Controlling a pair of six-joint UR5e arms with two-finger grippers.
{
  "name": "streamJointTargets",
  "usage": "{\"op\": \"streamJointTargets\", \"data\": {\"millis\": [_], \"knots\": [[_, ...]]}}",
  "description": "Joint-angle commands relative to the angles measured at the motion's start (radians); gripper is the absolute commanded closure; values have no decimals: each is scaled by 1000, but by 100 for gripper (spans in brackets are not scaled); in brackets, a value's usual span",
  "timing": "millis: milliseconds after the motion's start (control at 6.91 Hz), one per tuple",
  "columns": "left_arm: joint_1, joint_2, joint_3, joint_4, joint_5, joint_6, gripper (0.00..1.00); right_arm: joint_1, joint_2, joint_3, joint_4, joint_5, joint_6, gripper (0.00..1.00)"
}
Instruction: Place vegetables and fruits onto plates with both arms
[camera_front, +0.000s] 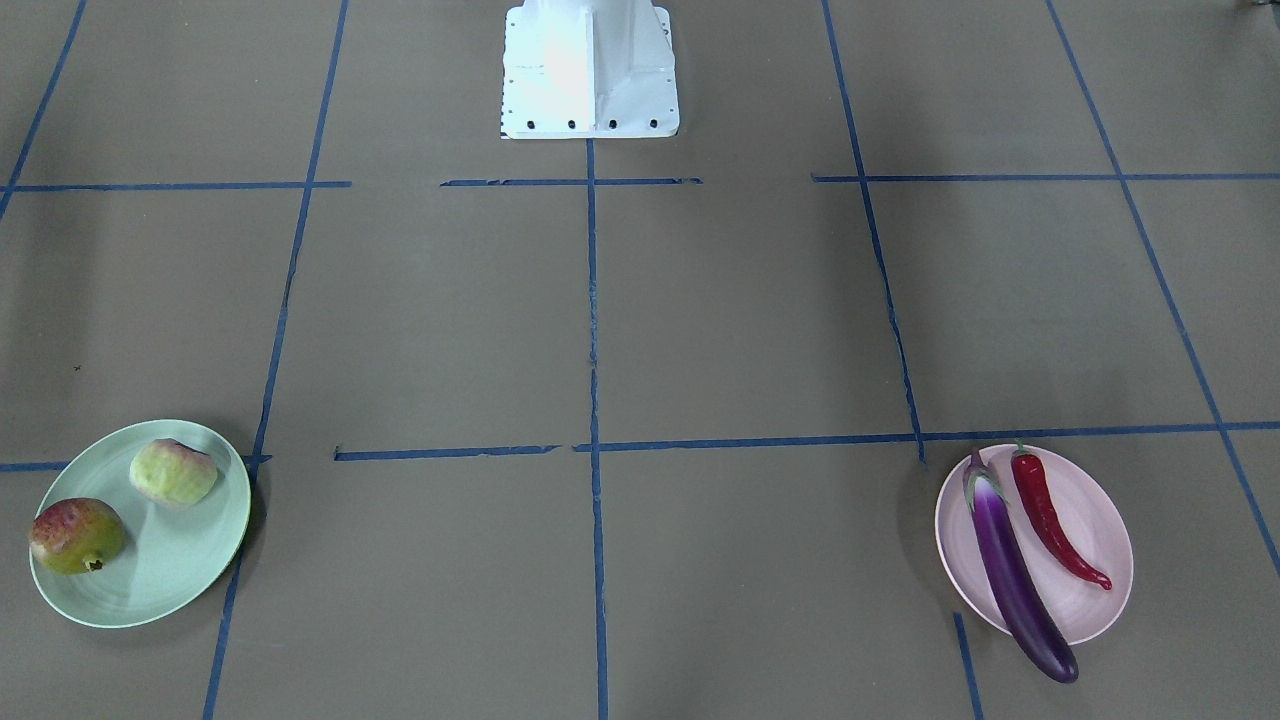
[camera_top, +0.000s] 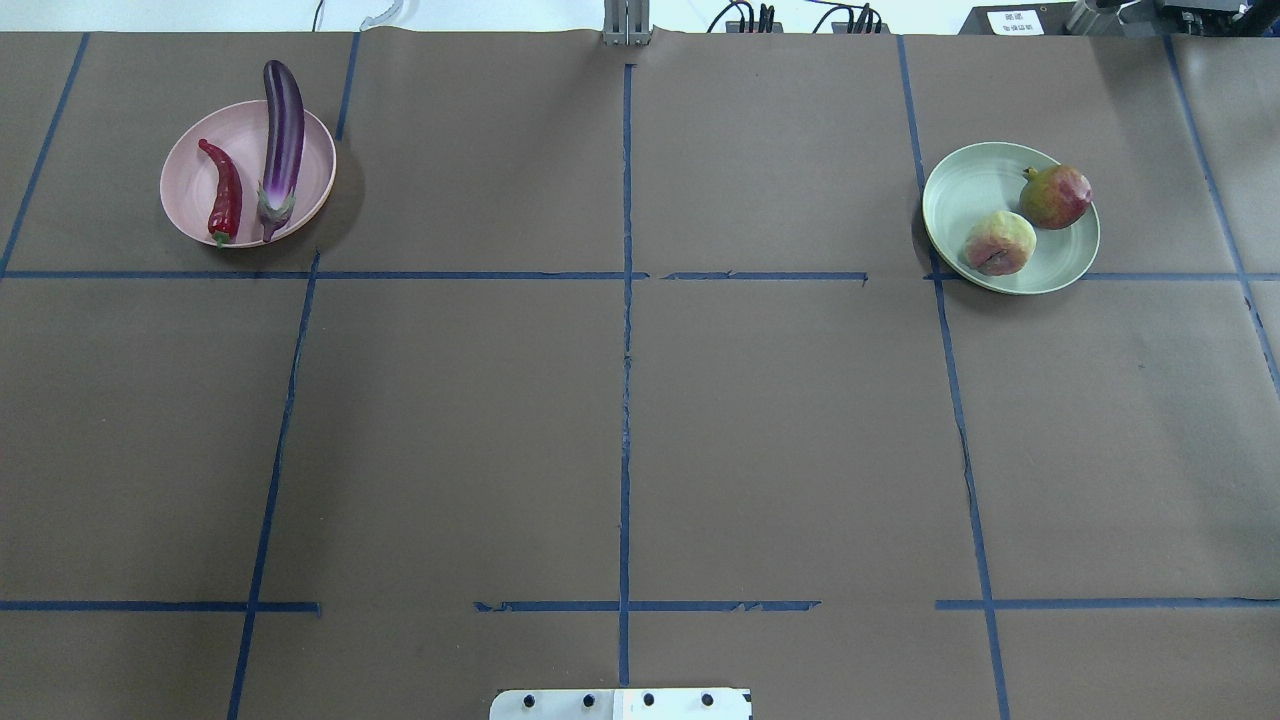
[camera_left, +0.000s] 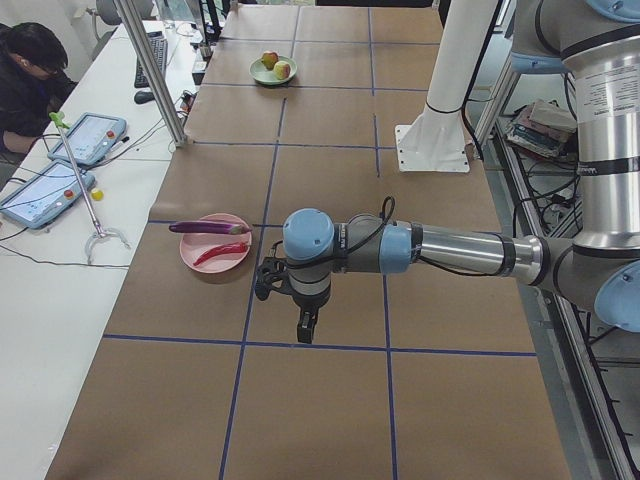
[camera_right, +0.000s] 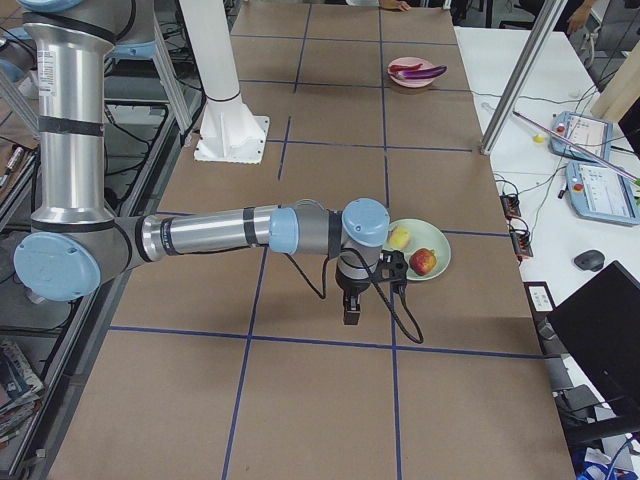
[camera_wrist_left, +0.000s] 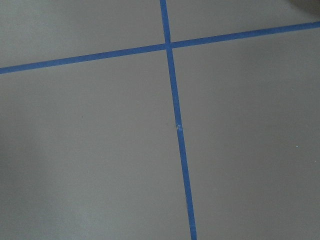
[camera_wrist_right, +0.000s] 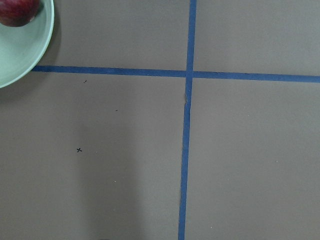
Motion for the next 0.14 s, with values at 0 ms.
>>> {"op": "streamJointTargets", "data": {"millis": [0], "knots": [[0,0,0,0,-2,0,0,0,0,0,0,0,0,0]]}}
